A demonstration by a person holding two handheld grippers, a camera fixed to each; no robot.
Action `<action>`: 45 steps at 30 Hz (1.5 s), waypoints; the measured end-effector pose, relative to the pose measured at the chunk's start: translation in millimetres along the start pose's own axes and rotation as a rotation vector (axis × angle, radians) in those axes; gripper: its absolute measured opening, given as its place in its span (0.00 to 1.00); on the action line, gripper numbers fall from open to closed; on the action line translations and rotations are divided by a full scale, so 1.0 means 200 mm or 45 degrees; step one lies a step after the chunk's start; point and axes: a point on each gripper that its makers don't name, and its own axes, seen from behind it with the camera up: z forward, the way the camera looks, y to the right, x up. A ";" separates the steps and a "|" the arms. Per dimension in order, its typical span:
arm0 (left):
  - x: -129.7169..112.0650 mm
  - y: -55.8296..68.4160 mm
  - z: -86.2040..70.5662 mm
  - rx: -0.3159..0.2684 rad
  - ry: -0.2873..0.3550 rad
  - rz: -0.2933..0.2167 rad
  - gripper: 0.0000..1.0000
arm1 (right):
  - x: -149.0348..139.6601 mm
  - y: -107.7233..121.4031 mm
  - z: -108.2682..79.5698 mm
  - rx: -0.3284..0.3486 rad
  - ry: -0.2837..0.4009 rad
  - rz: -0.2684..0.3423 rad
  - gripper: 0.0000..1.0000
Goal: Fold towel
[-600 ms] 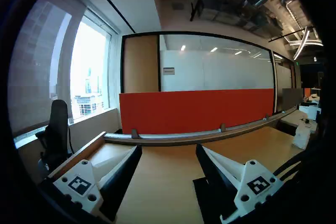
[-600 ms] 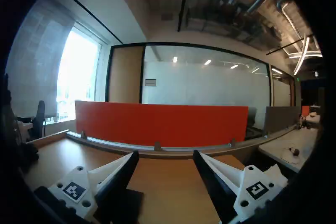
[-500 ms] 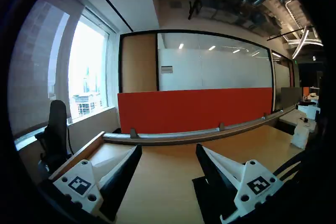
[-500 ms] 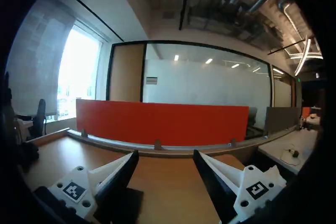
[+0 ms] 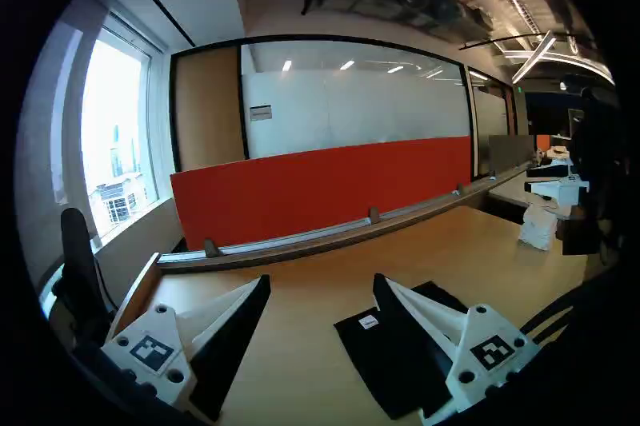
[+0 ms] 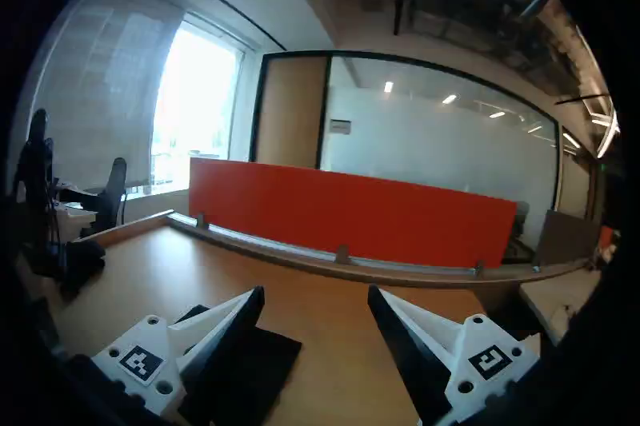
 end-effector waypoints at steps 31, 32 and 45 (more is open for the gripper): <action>-0.61 0.40 0.04 -0.365 -0.351 0.156 0.95 | -0.57 -0.35 0.01 0.381 -0.377 -0.207 1.00; -0.63 0.42 0.04 -0.372 -0.362 0.155 0.95 | -0.60 -0.36 0.01 0.385 -0.387 -0.216 1.00; -0.99 0.57 0.03 -0.454 -0.507 0.177 0.95 | -0.96 -0.44 -0.01 0.435 -0.517 -0.273 1.00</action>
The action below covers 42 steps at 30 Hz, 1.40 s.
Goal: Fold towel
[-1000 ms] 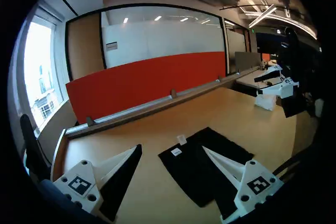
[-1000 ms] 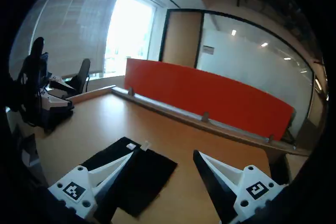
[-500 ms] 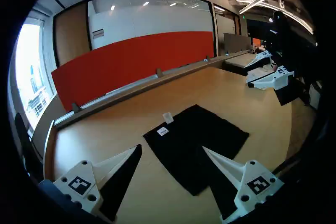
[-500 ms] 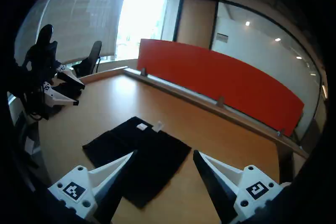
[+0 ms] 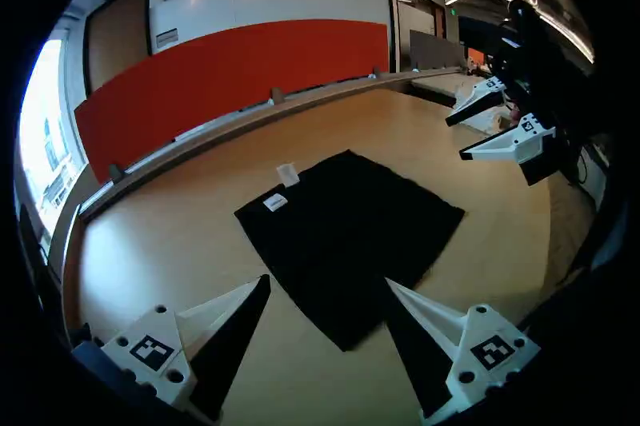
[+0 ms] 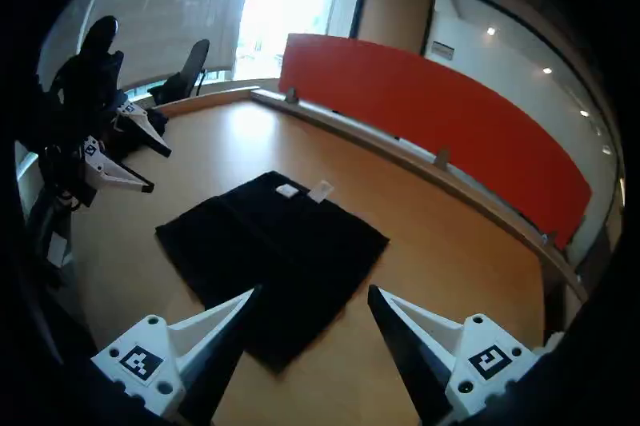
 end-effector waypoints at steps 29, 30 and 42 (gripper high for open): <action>-0.44 0.13 0.21 -0.088 -0.288 -0.027 0.95 | -0.49 -0.20 0.15 0.162 -0.263 -0.005 1.00; -0.45 0.13 0.22 -0.092 -0.295 -0.026 0.95 | -0.50 -0.20 0.15 0.165 -0.268 -0.002 1.00; -0.51 0.15 0.24 -0.108 -0.364 -0.049 0.96 | -0.56 -0.23 0.16 0.203 -0.303 0.025 0.99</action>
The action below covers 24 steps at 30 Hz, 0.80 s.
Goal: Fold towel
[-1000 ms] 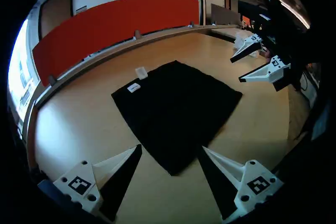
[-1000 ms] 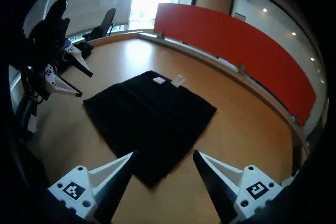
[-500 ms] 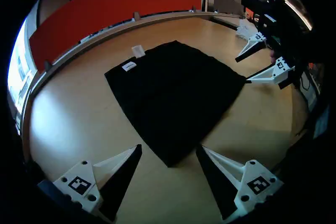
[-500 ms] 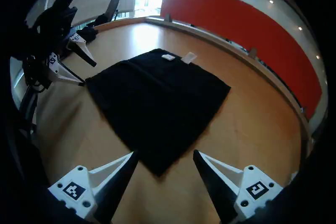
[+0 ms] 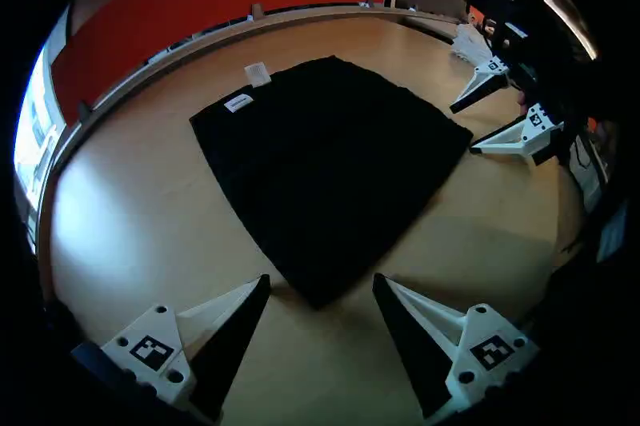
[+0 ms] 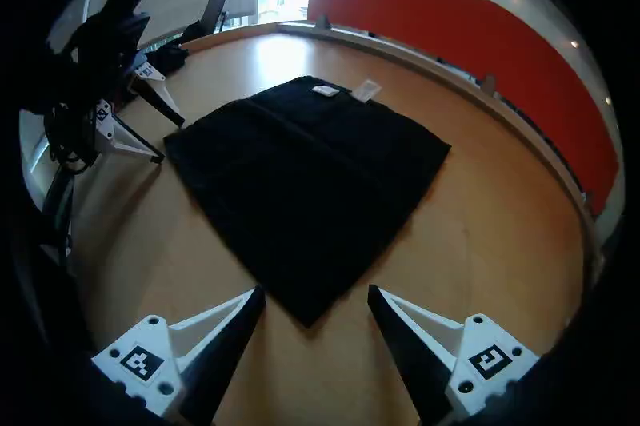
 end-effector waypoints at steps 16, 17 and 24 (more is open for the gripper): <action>0.00 -0.01 0.01 0.016 -0.013 -0.009 0.95 | -0.02 -0.02 0.00 0.057 -0.006 0.045 0.81; 0.00 -0.01 0.01 0.016 -0.013 -0.008 0.94 | -0.02 -0.02 0.00 0.058 -0.006 0.046 0.80; 0.00 0.01 0.00 0.010 -0.025 -0.005 0.82 | -0.01 -0.04 0.01 0.065 -0.004 0.037 0.67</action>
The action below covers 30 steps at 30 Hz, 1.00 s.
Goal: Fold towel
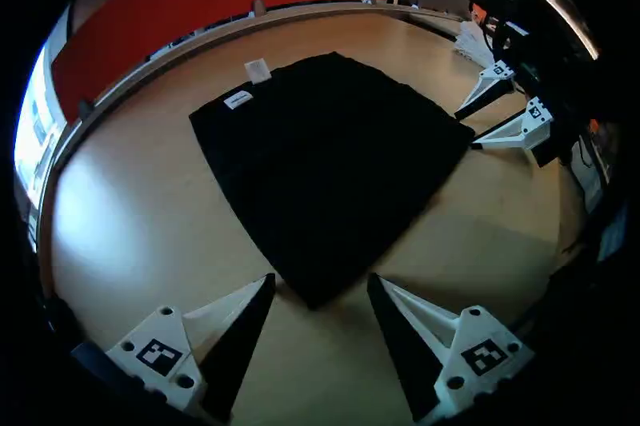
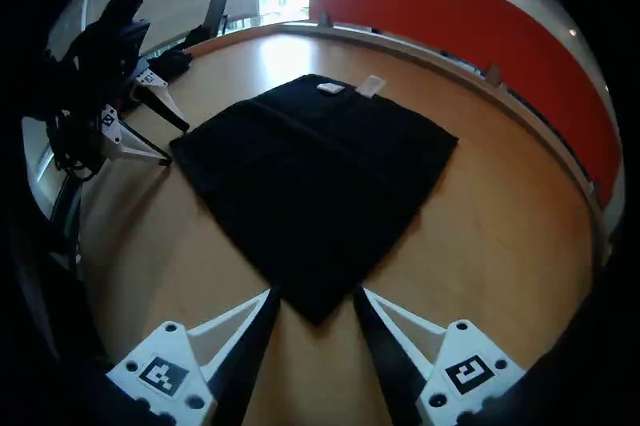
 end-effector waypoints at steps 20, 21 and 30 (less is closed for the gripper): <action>0.01 0.01 0.00 0.026 -0.022 -0.031 0.19 | 0.00 -0.02 0.00 0.010 -0.001 0.037 0.16; 0.02 0.01 0.00 0.029 -0.022 -0.033 0.17 | 0.00 -0.03 0.00 0.013 -0.003 0.042 0.15; 0.02 0.02 -0.01 0.035 -0.029 -0.063 0.14 | 0.01 -0.04 -0.02 0.018 -0.011 0.027 0.15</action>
